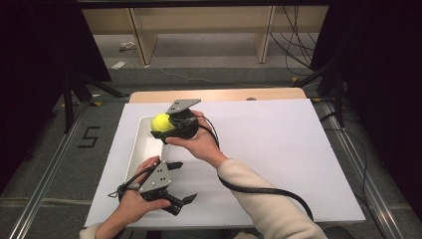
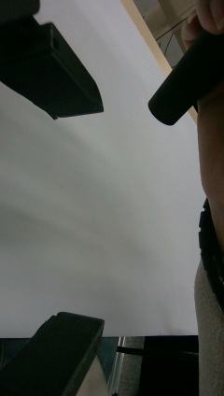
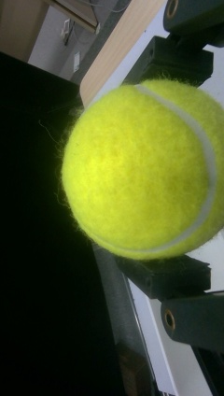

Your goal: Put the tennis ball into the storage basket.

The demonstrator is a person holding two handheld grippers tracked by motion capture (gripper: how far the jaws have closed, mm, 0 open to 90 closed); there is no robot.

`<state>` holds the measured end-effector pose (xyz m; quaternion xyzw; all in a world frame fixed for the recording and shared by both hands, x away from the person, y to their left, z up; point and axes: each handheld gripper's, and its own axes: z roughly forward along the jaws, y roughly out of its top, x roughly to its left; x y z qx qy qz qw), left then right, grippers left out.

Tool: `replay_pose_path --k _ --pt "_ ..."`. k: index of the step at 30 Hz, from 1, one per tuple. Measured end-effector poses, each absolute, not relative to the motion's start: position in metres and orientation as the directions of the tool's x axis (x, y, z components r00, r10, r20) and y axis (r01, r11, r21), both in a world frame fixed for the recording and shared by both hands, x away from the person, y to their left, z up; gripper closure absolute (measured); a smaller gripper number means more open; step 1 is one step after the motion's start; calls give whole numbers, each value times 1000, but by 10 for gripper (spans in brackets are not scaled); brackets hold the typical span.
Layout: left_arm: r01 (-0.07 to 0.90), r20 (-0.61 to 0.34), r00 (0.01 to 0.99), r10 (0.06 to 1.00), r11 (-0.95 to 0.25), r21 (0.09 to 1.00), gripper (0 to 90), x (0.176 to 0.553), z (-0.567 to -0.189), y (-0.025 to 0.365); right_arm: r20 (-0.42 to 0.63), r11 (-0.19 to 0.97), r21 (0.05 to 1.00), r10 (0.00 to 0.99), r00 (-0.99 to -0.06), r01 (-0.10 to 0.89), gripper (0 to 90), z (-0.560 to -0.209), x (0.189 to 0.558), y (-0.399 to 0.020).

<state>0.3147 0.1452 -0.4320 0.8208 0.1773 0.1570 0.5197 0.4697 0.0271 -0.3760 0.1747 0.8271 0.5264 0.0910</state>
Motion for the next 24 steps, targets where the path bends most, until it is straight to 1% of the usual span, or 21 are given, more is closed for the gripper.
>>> replay_pose_path --k 24 --pt "126 76 889 453 -399 908 0 315 -432 145 36 398 896 373 -927 195 269 -378 473 40"
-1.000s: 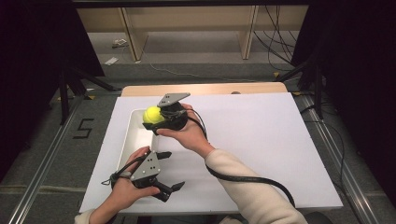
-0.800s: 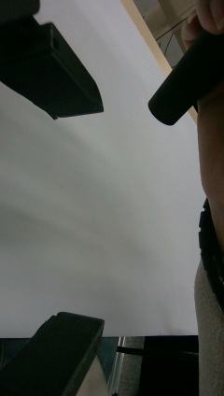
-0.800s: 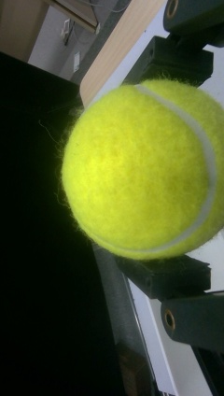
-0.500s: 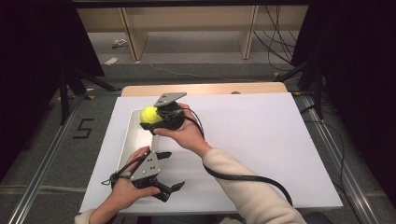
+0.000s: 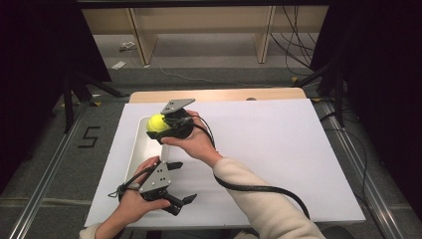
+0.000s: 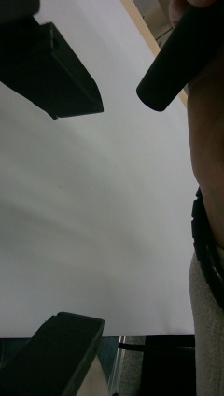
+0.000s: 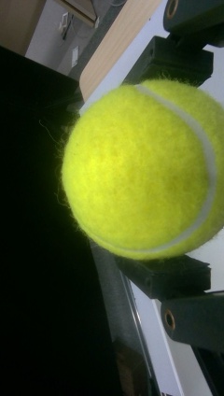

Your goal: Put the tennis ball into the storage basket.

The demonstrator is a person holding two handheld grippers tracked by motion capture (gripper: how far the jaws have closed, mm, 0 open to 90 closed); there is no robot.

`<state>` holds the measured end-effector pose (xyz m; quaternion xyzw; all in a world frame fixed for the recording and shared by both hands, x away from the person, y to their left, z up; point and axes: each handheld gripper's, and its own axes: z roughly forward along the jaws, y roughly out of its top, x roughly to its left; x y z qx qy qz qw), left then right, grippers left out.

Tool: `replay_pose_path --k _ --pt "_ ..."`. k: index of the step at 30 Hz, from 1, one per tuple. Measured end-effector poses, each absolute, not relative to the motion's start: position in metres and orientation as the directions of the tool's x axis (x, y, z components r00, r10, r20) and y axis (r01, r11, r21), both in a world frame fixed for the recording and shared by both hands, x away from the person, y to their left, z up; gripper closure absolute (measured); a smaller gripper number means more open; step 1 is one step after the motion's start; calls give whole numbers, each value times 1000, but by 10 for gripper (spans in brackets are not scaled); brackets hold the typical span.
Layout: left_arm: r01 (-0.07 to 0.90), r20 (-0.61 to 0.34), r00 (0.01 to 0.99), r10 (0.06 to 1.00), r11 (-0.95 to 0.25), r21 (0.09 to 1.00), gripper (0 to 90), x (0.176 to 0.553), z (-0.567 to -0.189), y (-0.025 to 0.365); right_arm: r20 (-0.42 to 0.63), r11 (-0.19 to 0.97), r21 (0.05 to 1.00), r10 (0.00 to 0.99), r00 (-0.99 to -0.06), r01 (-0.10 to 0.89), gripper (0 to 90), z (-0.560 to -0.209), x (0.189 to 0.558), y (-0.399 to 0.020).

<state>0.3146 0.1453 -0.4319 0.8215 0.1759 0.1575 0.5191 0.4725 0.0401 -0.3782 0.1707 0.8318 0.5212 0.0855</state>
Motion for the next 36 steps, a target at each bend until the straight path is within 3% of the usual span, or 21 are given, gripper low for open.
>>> replay_pose_path --k 36 --pt "126 74 891 449 -400 908 0 314 -432 145 59 453 865 337 -940 217 268 -395 476 66"
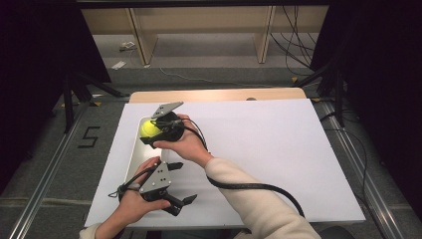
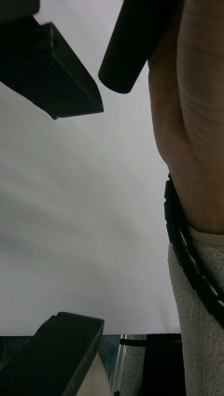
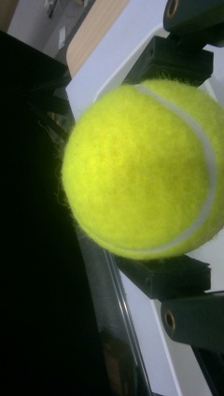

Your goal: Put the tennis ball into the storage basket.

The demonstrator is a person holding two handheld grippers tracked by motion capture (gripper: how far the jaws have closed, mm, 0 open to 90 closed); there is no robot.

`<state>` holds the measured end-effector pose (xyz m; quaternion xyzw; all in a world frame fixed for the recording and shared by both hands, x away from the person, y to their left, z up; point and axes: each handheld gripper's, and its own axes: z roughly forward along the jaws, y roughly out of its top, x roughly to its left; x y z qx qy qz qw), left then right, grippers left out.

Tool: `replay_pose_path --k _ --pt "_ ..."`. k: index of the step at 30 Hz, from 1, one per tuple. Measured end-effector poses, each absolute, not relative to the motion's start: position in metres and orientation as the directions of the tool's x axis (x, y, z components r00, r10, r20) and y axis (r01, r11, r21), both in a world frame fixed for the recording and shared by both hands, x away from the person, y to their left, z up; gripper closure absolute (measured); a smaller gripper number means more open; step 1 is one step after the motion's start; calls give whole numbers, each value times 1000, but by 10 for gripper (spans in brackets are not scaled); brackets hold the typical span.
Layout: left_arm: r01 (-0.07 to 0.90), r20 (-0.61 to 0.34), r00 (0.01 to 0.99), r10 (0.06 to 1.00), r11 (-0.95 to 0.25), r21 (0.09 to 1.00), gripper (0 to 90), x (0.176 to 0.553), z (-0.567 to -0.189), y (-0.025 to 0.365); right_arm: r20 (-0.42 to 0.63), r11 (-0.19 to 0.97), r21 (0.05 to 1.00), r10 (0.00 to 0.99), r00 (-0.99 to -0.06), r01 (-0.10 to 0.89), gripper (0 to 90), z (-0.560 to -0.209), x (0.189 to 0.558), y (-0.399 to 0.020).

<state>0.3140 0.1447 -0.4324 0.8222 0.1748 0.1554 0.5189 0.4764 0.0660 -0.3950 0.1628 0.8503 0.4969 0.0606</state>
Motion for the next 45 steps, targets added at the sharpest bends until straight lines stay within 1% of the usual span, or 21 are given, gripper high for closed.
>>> replay_pose_path --k 8,45 --pt "125 75 891 447 -401 907 0 314 -432 145 78 484 842 329 -941 238 268 -405 480 72" --pt "126 74 894 442 -405 906 0 313 -433 145 74 544 805 303 -950 237 265 -424 481 86"
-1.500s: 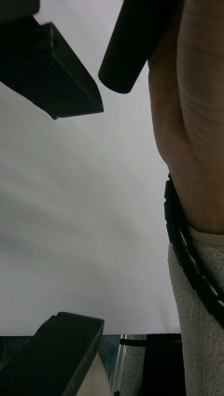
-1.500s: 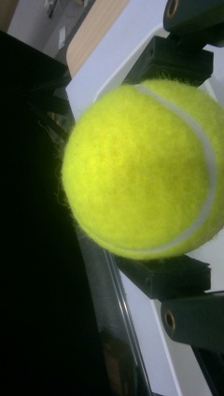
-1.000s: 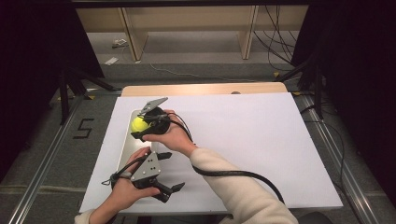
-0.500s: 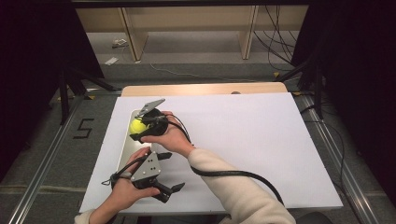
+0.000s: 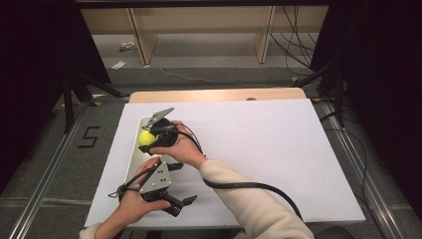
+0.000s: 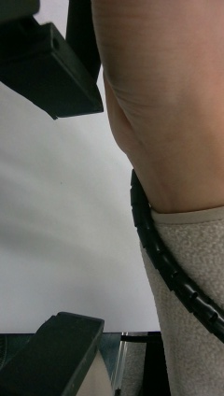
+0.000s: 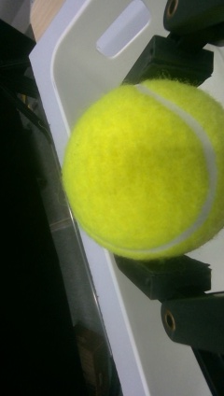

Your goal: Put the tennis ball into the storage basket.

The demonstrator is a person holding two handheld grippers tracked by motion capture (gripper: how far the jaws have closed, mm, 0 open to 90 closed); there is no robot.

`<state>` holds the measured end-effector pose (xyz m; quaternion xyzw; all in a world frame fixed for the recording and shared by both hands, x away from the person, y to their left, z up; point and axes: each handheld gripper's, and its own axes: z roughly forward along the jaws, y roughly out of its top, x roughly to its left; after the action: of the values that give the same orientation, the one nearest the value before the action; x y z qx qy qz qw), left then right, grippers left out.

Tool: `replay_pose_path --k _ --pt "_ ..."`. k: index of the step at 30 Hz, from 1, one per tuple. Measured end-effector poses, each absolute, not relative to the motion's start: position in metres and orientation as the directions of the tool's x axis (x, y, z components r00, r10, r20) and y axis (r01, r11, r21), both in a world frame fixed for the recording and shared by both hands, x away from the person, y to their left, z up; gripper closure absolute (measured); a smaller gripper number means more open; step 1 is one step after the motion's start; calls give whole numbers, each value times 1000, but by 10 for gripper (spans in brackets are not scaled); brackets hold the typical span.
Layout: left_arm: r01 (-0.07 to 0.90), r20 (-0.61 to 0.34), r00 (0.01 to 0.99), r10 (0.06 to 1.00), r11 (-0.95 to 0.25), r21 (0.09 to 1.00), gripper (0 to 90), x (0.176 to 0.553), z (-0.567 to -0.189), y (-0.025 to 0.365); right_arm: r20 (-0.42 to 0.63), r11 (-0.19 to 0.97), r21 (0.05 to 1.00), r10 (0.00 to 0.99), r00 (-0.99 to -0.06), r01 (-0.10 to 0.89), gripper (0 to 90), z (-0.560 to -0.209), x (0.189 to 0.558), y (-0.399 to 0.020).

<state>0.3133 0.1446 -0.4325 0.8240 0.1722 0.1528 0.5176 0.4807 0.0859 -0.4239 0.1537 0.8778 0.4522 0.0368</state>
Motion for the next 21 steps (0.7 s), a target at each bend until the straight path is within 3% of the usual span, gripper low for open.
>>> replay_pose_path --k 21 --pt "125 74 895 440 -406 905 0 313 -433 145 73 559 793 305 -950 241 260 -428 481 91"
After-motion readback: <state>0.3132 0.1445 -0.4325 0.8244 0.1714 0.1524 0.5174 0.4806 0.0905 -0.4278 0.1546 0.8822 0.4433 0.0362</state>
